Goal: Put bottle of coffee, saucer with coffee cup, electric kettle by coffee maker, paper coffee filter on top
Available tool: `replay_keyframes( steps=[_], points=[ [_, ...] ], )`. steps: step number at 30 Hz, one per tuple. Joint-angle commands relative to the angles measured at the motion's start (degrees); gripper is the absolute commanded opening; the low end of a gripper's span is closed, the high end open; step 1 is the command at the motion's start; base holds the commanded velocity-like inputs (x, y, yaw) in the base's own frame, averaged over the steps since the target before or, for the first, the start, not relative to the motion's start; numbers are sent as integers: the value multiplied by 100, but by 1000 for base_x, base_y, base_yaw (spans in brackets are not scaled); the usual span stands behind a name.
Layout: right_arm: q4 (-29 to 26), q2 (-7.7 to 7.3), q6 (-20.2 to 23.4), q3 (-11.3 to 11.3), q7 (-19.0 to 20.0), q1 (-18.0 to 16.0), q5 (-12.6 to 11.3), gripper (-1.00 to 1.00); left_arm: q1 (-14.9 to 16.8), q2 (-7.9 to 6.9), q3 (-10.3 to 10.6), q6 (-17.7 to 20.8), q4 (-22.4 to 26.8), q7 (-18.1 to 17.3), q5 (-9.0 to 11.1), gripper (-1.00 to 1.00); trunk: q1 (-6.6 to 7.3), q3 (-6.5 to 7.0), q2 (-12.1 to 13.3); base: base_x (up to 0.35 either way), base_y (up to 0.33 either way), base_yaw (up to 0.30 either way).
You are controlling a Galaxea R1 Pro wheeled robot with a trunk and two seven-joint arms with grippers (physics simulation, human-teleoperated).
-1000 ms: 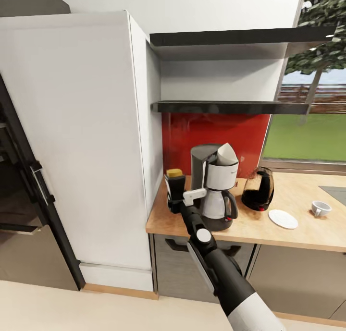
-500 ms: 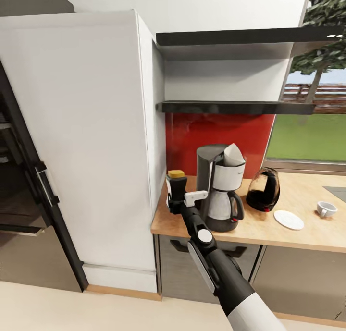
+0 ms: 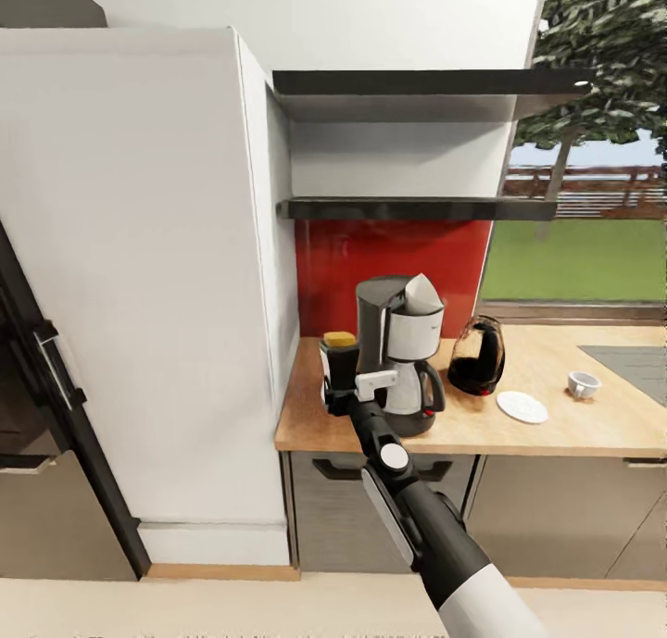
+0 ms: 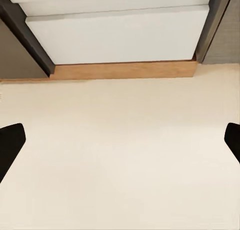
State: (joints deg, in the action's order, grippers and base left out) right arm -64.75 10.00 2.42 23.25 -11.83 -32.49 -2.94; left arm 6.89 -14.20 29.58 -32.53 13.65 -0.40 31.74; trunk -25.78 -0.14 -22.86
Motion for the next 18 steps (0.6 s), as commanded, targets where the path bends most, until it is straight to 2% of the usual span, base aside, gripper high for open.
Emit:
replay_keyframes(
  steps=[1, 4, 6, 9, 13, 18],
  points=[
    [4, 0, 22, 13, -34, -3, -38, -100, 3, -4, 49, -16, 2, -4, 61, 100, 0, -3, -6, -216, 226, -27],
    [105, 0, -14, 13, -31, -3, -39, -100, 12, -4, 47, -15, 5, 3, 61, 100, 0, -2, -6, -168, 178, -11],
    [189, 0, -189, 13, -34, -3, -39, -100, 13, -4, 42, -15, 5, 0, 61, 100, 0, -2, -6, -46, 81, -2],
    [412, 0, -575, 13, -37, -3, -38, -100, 17, -1, 40, -14, 12, -3, 61, 100, 0, -2, -6, 99, 206, -1],
    [531, 0, -671, 13, -38, -3, -33, -100, 22, 8, 39, -14, 14, -2, 61, 100, 0, -2, -6, 118, 269, 0],
    [819, 0, -914, 8, -39, -3, -38, -100, 23, 21, 39, -16, 13, -4, 61, 100, 0, -2, -6, 36, 64, 0]
  ],
)
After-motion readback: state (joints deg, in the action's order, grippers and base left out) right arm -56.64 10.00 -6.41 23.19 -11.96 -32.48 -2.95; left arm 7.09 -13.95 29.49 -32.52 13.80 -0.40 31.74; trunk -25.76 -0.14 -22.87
